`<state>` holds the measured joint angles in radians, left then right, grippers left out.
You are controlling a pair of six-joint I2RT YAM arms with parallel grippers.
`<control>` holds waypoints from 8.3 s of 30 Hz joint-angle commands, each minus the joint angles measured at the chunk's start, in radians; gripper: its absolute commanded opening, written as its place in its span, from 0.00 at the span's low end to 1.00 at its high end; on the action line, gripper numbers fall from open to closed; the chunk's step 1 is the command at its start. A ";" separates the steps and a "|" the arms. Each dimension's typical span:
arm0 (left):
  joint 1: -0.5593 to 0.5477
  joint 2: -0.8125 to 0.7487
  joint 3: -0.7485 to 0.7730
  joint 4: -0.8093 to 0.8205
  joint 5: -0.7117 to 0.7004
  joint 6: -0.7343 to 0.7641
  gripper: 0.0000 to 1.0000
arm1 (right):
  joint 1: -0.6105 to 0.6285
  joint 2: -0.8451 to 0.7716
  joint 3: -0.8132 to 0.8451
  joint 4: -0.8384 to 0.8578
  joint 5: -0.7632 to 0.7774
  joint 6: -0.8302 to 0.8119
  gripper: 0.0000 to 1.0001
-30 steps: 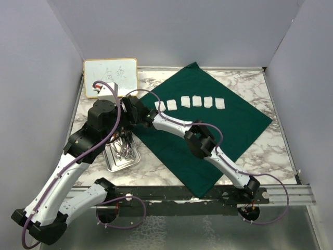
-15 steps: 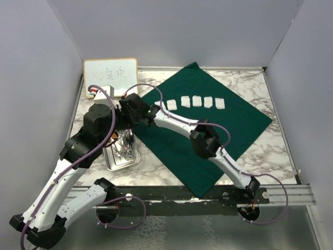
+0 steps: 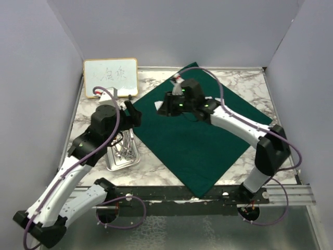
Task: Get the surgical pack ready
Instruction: Place the medical item in the container, then adjust the medical item in the surgical kit.
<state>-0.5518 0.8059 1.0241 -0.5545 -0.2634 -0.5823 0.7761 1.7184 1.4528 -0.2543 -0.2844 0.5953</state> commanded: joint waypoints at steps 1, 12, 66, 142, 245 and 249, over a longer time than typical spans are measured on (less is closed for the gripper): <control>0.001 0.045 -0.058 0.054 0.017 -0.049 0.78 | -0.149 -0.112 -0.270 0.070 0.005 -0.029 0.40; 0.076 0.271 -0.130 0.289 0.265 -0.110 0.78 | -0.434 -0.353 -0.505 -0.004 0.026 -0.179 0.55; 0.333 1.308 0.276 0.626 0.616 -0.267 0.36 | -0.537 -0.780 -0.584 -0.096 0.044 -0.278 0.75; 0.324 1.230 0.296 0.821 0.855 -0.277 0.00 | -0.538 -0.767 -0.594 -0.086 0.031 -0.273 0.75; 0.277 1.475 0.362 0.961 0.875 -0.308 0.00 | -0.538 -0.803 -0.590 -0.108 0.103 -0.270 0.93; 0.277 1.471 0.369 0.929 0.858 -0.294 0.00 | -0.538 -0.804 -0.589 -0.109 0.103 -0.270 0.93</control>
<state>-0.2771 2.2799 1.3674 0.4206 0.6289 -0.9142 0.2409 0.9283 0.8646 -0.3668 -0.2020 0.3271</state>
